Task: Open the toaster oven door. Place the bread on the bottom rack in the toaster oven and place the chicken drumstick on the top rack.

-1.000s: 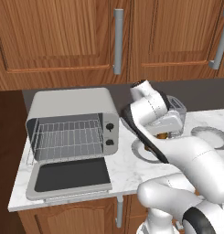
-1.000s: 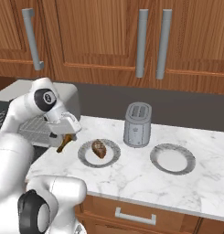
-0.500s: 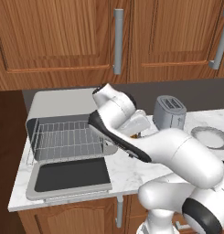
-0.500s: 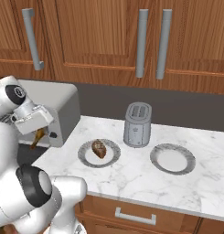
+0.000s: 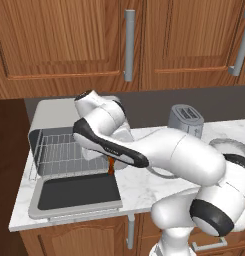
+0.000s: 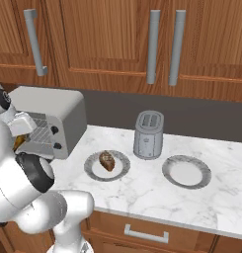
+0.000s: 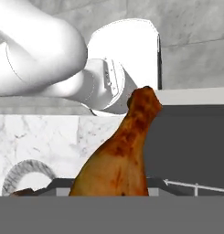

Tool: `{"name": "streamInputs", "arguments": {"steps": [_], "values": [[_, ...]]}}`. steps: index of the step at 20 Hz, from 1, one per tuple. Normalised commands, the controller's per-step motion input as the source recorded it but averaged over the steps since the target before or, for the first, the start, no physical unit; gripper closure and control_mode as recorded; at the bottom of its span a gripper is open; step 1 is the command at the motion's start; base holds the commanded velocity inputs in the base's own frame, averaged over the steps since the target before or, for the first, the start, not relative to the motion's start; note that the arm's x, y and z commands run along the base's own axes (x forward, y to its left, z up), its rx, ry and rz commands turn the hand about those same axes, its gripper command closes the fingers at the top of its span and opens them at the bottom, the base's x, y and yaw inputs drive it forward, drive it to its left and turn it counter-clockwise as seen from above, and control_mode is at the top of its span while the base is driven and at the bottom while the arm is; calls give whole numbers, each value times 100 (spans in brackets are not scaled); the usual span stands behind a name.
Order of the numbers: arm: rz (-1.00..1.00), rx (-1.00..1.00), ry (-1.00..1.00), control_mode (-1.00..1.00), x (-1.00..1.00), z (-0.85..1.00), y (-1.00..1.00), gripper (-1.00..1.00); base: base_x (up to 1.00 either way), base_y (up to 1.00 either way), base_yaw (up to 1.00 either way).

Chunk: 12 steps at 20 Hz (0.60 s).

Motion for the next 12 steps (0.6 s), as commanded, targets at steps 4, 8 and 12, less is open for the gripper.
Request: {"name": "streamInputs", "arguments": {"steps": [4,8,12], "values": [[-6,17,0,-100,51,-63,66,100,0,0,0],[-19,16,0,-100,35,-49,73,100,0,0,0],[-27,10,-3,-100,35,-15,85,100,0,0,0]]}}
